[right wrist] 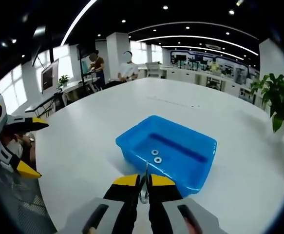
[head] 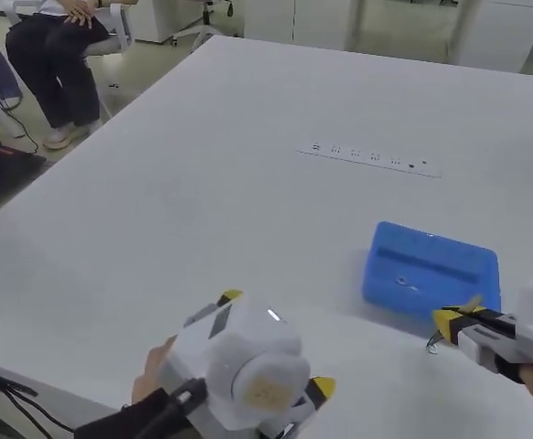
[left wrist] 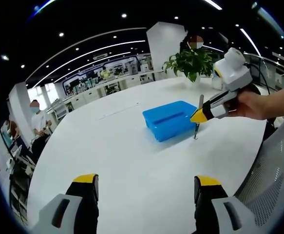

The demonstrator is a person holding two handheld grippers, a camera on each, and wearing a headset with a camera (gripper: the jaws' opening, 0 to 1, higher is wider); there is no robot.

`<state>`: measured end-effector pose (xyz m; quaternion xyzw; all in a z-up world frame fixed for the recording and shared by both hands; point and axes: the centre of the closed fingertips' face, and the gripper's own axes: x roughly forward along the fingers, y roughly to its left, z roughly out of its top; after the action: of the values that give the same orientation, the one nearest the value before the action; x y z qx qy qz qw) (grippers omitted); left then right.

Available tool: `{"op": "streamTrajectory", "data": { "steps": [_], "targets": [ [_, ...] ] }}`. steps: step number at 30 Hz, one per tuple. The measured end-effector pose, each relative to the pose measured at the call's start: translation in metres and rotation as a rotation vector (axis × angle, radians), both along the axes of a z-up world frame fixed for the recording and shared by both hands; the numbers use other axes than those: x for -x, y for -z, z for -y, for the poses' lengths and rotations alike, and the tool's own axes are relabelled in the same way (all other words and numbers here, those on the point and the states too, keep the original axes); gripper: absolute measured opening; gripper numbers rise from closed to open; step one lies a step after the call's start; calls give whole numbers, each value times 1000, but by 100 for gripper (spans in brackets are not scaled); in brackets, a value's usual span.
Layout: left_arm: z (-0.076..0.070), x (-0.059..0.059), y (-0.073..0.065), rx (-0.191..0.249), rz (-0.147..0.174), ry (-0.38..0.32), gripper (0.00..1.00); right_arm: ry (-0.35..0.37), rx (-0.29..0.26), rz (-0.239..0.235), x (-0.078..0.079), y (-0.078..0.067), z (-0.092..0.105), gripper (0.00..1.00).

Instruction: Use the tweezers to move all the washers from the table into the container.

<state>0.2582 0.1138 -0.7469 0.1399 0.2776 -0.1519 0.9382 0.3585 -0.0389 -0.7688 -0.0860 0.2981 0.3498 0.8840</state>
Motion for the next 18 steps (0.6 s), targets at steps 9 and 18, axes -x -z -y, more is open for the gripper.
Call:
{"op": "streamTrajectory", "data": {
  "steps": [9, 18],
  "targets": [
    [0, 0, 1, -3, -3, 2, 82, 15, -30, -22, 3, 1, -1, 4],
    [0, 0, 1, -4, -3, 3, 82, 17, -24, -19, 5, 2, -1, 4]
  ]
}}
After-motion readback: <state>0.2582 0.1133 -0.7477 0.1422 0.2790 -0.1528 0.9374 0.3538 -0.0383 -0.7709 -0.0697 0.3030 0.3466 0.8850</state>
